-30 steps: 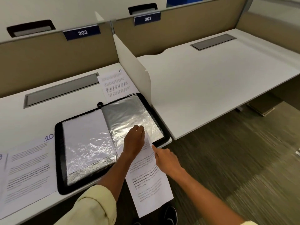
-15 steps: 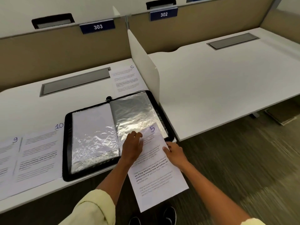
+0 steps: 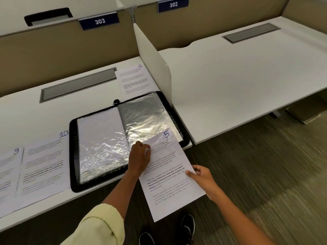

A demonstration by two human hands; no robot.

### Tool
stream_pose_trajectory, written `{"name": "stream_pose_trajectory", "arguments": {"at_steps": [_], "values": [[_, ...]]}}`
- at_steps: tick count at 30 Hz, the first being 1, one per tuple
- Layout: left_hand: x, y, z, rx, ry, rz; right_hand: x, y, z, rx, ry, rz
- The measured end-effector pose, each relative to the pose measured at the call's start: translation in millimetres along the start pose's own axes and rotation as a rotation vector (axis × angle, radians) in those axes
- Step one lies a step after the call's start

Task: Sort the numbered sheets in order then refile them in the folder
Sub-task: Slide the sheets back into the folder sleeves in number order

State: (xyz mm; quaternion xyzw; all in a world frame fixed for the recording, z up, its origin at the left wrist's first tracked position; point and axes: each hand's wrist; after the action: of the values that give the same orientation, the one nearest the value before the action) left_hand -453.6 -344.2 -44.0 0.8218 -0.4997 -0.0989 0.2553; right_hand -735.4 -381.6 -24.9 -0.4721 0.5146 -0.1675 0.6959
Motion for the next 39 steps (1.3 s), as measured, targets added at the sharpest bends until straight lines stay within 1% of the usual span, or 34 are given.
{"name": "stream_pose_trajectory", "arguments": {"at_steps": [6,9,11,13,15,18,23,27,33,39], "values": [[-2.1,0.3,-3.7,0.006,-0.028,0.035,-22.3,26.0,4.0,0.087,0.143,0.063],[-1.6,-4.7,-5.7,-0.010,-0.057,0.051,-37.4,38.2,11.3,0.247,0.236,0.112],[-0.9,-6.5,-6.1,-0.010,-0.080,0.061,-47.5,45.1,17.7,0.381,0.264,0.129],[-0.7,-7.0,-7.4,-0.012,-0.091,0.068,-57.6,51.8,27.9,0.459,0.282,0.136],[-0.9,-5.9,-10.2,-0.018,-0.094,0.073,-65.6,59.1,40.7,0.447,0.296,0.148],[-0.3,-5.6,-12.8,-0.024,-0.107,0.075,-72.0,66.8,59.6,0.365,0.300,0.156],[-1.3,-8.0,-14.4,-0.057,-0.112,0.075,-78.3,68.0,84.2,0.335,0.367,0.095],[-3.4,-6.0,-17.5,-0.108,-0.108,0.071,-79.2,61.8,98.4,0.345,0.388,0.050],[-9.1,-6.4,-23.3,-0.143,-0.086,0.072,-56.0,35.4,116.5,0.260,0.414,-0.016],[-11.9,-17.3,-28.7,-0.109,-0.101,0.028,-39.4,14.0,129.5,0.420,0.353,-0.035]]}}
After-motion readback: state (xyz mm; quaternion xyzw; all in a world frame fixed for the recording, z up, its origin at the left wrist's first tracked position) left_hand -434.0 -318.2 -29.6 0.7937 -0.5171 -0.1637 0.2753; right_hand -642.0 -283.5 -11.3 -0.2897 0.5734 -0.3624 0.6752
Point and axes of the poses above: each hand's wrist, its own x-axis towards the middle knuckle, its own z-axis out of the palm, y = z × x, and after that the axes turned 3 degrees about -z, right-handed
